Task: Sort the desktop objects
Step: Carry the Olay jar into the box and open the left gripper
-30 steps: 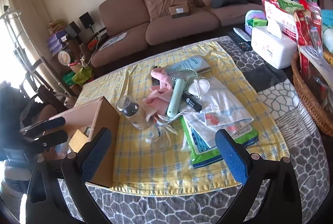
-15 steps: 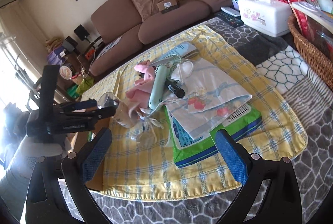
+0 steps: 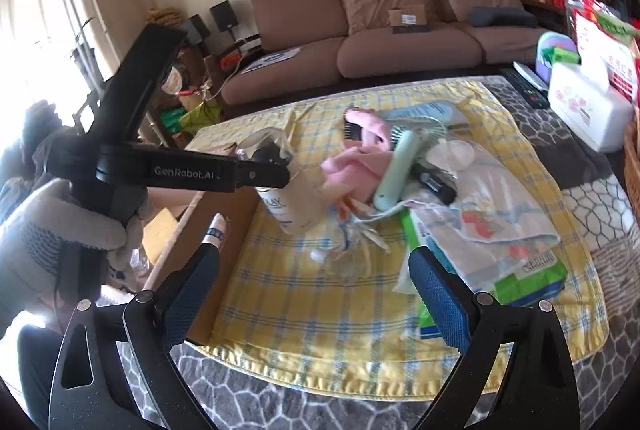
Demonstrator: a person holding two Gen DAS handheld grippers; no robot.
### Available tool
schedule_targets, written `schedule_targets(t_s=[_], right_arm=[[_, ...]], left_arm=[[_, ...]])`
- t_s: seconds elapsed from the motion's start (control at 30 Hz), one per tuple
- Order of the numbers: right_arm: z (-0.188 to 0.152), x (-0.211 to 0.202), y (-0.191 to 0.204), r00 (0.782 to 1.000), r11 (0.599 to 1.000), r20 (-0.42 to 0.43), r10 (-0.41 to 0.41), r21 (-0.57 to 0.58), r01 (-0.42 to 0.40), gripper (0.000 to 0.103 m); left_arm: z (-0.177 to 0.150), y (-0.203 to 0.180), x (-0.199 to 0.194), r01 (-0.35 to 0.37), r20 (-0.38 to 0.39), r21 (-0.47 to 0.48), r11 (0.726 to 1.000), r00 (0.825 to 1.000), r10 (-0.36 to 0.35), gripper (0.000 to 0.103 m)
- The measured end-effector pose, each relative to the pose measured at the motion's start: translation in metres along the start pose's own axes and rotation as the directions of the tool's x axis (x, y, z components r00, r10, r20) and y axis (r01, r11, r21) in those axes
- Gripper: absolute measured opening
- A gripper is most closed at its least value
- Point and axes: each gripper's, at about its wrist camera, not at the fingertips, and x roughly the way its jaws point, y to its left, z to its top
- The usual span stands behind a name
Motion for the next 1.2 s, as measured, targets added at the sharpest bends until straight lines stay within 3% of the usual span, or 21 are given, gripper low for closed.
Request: schedule_targets(t_s=[0.2,0.23,0.33,0.5,0.63,0.83,0.97,1.07,1.2], right_arm=[[0.014,0.005,0.051,0.998,0.993,0.019,0.053,-0.105,-0.051,0.097],[0.017,0.006,0.059,0.998,0.992,0.011,0.065,-0.112,-0.063,0.093],[0.027,0.010,0.082,0.990,0.983,-0.041,0.137,-0.118,-0.141,0.058],[0.047,0.013,0.131,0.956,0.953,-0.102,0.276,-0.100,-0.286,0.052],[0.064,0.032,0.185,0.912,0.919,-0.160,0.377,-0.063,-0.390,0.049],[0.069,0.108,0.258,0.811,0.847,-0.252,0.528,0.076,-0.527,0.049],[0.063,0.168,0.297,0.757,0.831,-0.350,0.551,0.153,-0.534,0.049],[0.059,0.211,0.319,0.729,0.840,-0.425,0.536,0.185,-0.510,0.049],[0.052,0.258,0.326,0.689,0.838,-0.480,0.543,0.259,-0.480,0.049]], left_arm=[[-0.024,-0.012,-0.083,0.071,0.042,0.055,0.996,0.996,-0.073,0.044],[-0.028,-0.010,-0.095,0.084,0.047,0.053,0.995,0.995,-0.086,0.044],[-0.039,-0.001,-0.126,0.088,0.068,0.045,0.995,0.994,-0.091,0.044],[-0.058,0.043,-0.175,0.122,0.107,-0.029,0.992,0.987,-0.118,0.043],[-0.075,0.091,-0.210,0.092,0.116,-0.072,0.993,0.990,-0.083,0.043],[-0.110,0.185,-0.231,0.046,0.096,-0.208,0.977,0.995,-0.027,0.042],[-0.132,0.247,-0.218,0.036,0.071,-0.310,0.950,0.997,-0.015,0.042],[-0.145,0.286,-0.204,0.014,0.054,-0.366,0.930,0.999,0.006,0.042],[-0.154,0.325,-0.184,-0.017,0.026,-0.420,0.907,0.999,0.031,0.041]])
